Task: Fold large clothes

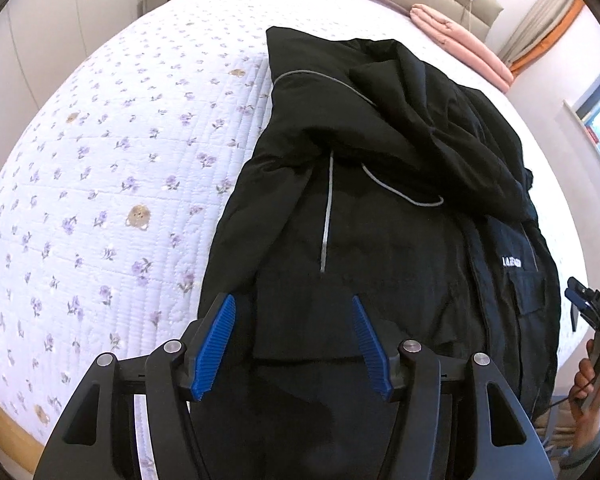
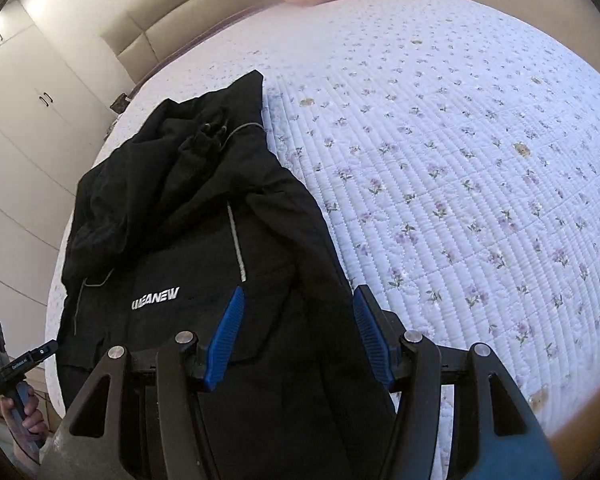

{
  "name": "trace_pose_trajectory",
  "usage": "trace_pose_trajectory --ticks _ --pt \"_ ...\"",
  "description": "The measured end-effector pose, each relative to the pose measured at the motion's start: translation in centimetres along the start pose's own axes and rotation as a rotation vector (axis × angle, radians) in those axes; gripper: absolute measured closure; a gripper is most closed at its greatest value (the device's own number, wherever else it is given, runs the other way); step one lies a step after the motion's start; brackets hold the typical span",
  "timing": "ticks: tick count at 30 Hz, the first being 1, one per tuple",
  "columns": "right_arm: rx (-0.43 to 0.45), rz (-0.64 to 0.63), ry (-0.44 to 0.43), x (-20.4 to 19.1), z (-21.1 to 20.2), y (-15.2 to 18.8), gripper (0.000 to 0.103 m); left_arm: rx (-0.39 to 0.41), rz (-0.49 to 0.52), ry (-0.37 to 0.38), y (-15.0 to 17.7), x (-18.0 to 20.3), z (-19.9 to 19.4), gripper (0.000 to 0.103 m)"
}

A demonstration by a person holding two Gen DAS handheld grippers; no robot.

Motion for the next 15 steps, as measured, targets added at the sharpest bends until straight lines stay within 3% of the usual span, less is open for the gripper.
trace_pose_trajectory --ticks 5,7,9,11,15 --pt "0.04 0.009 0.027 0.9 -2.8 1.4 0.037 0.049 0.012 0.005 1.7 -0.9 -3.2 0.04" --pt "0.037 0.043 0.026 2.0 -4.0 2.7 0.033 0.056 0.014 0.011 3.1 -1.4 -4.8 0.035" --pt "0.023 0.067 0.019 3.0 -4.8 4.4 0.03 0.051 0.018 0.026 4.7 -2.0 -6.0 0.027" --pt "-0.005 0.061 0.042 4.1 -5.3 6.3 0.03 0.043 0.012 0.026 6.7 -2.8 -7.1 0.027" --pt "-0.07 0.098 -0.027 5.9 -5.9 9.4 0.029 0.011 -0.018 0.067 10.0 -3.8 -7.9 0.027"
Point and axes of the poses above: each gripper's, at about its wrist camera, not at the fingertips, and z roughly the way its jaws point, x to its right, y to its underside, the point moved 5 cm from there along z, roughly the way its jaws point, and after that the axes turned 5 degrees about x, right-handed, at the moved point
